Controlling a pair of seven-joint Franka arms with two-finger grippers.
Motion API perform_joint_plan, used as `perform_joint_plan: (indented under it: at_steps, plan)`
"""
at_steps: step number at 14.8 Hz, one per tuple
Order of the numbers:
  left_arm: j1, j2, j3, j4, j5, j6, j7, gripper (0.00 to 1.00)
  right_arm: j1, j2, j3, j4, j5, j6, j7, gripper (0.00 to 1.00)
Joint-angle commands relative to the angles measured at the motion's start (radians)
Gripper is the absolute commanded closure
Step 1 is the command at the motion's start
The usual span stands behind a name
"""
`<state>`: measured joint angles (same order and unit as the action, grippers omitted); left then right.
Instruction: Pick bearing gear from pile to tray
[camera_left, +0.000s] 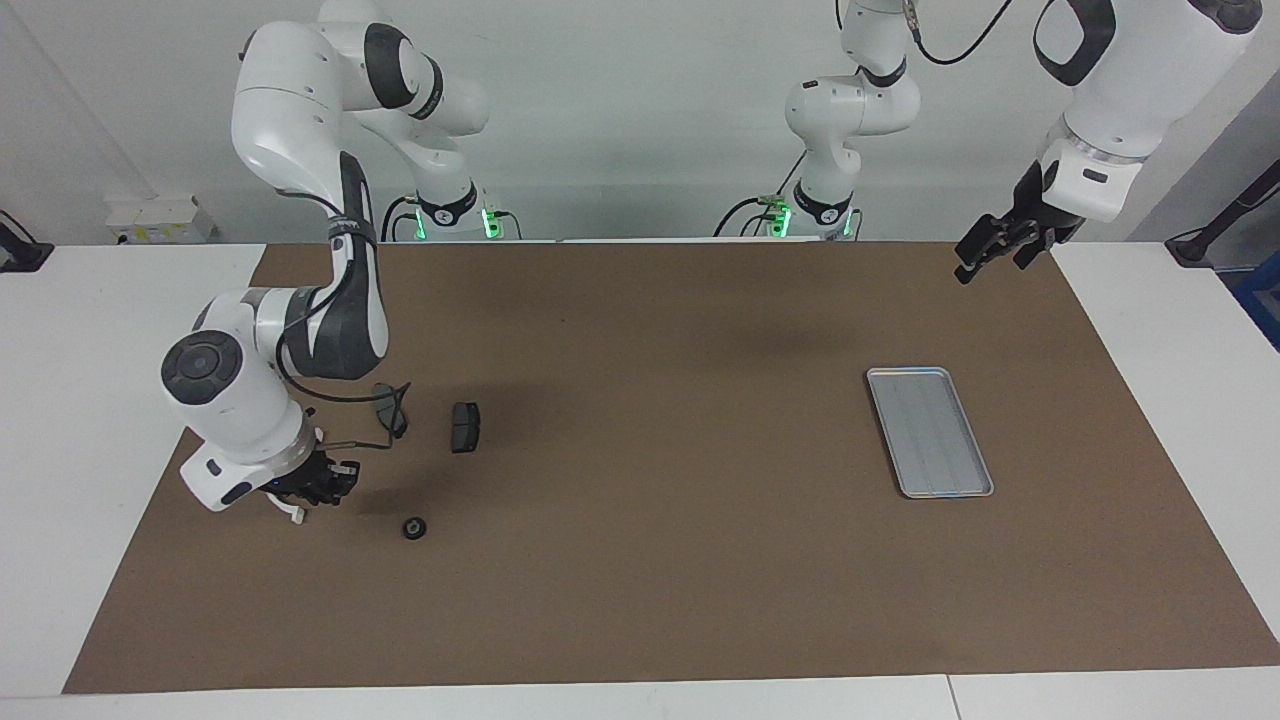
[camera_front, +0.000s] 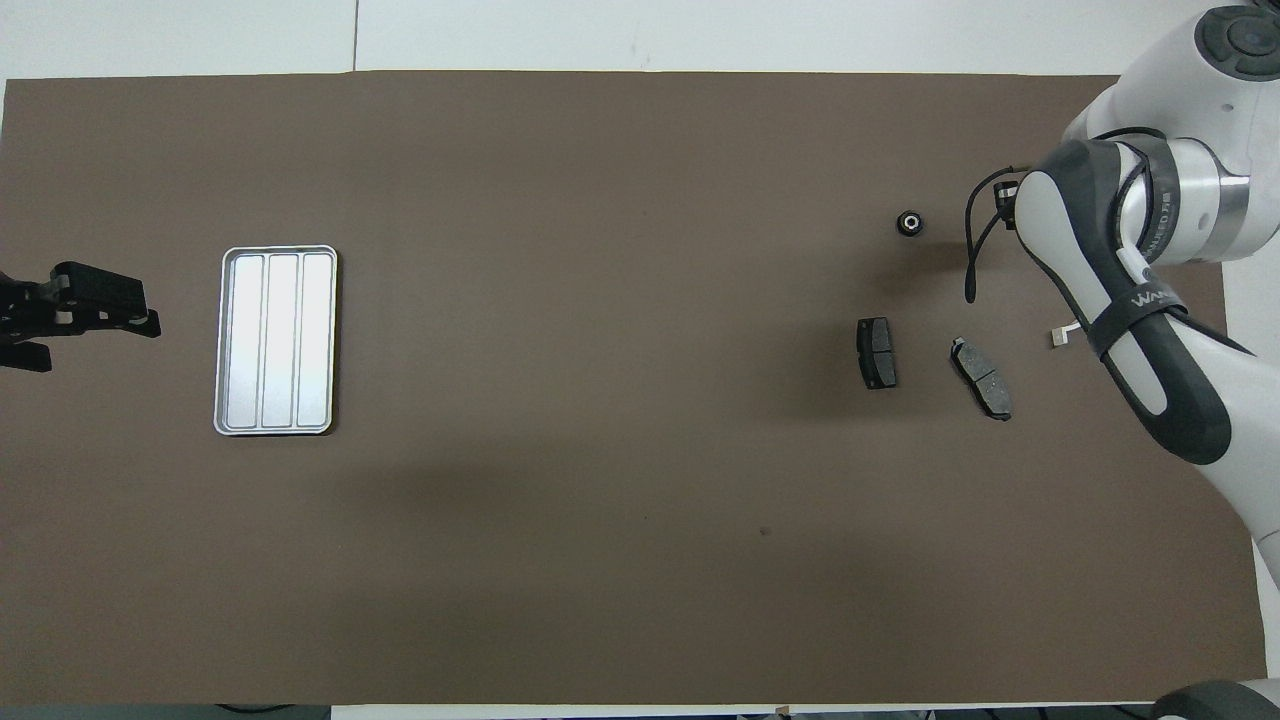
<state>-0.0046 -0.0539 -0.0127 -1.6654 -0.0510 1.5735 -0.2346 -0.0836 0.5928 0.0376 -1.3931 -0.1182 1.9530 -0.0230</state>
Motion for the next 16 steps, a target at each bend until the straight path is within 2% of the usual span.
perform_joint_plan:
  at_steps: [1,5,16]
  plan:
    - [0.006,-0.017,-0.006,-0.005,0.005,-0.013,0.004,0.0,-0.008,-0.036,0.01,-0.012,-0.023,0.001,-0.008,1.0]
    - [0.006,-0.017,-0.006,-0.005,0.005,-0.015,0.003,0.0,-0.008,-0.036,0.011,-0.009,-0.021,0.003,-0.006,1.0]
    - [0.006,-0.017,-0.006,-0.005,0.005,-0.013,0.003,0.0,-0.01,-0.01,0.011,0.077,-0.015,-0.014,-0.006,1.0]
